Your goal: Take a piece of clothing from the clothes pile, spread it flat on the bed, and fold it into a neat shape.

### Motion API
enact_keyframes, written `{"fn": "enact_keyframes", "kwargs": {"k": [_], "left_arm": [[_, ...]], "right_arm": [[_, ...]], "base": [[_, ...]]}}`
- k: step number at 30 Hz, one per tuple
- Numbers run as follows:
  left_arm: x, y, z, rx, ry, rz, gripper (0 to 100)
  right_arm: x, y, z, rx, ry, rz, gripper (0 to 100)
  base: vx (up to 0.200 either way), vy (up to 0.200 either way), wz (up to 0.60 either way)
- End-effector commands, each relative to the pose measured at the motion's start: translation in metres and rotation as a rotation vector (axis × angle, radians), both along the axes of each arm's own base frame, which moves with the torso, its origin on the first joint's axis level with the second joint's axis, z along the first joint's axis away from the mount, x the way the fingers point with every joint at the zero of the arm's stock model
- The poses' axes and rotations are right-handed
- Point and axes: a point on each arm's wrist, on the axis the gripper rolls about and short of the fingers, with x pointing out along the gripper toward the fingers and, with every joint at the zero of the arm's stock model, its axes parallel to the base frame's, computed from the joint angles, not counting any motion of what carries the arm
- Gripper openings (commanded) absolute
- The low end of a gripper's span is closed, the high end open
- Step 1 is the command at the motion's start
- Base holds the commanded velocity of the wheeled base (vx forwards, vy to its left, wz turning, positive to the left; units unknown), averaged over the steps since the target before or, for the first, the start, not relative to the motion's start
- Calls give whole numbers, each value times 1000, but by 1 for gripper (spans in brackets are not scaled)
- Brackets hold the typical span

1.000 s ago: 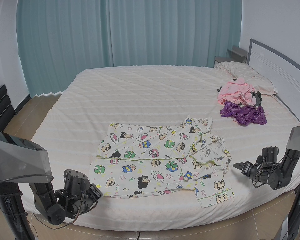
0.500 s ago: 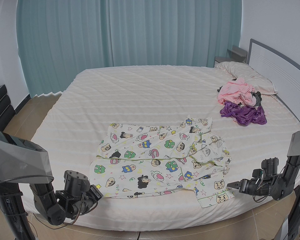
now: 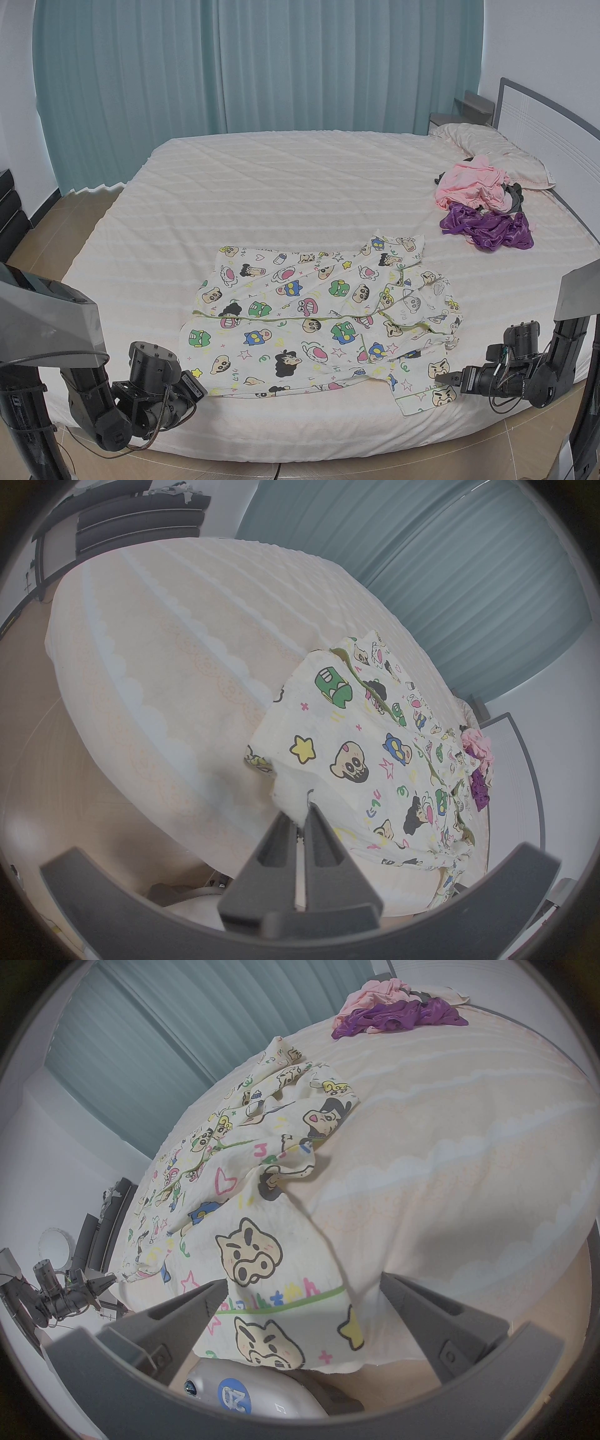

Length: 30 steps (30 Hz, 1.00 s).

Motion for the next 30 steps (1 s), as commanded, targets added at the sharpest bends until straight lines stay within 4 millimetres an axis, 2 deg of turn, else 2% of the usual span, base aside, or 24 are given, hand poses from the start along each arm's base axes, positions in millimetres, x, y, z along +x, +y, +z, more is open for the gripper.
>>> {"fn": "enact_keyframes", "kwargs": {"k": [1,3,4,13,19,25,30], "left_arm": [[0,0,0,0,1,1,0],[0,0,0,0,1,1,0],[0,0,0,0,1,1,0],[0,0,0,1,2,1,0],[-1,0,0,5,0,0,0],[-10,-3,5,12,-12,-27,0],[-17,-2,12,14,-37,-47,0]], "right_arm": [[-1,2,-8,1,23,9,100],[-1,2,-7,1,16,9,100],[-1,2,-7,1,16,9,0],[-3,4,-4,3,9,15,0],[-14,-1,3,5,10,-2,0],[-42,-2,20,3,6,7,0],[-62,-6,25,-2,40,-5,0]], "base": [[0,0,0],[0,0,0],[0,0,0],[0,0,0],[0,0,0],[0,0,0],[0,0,0]]}}
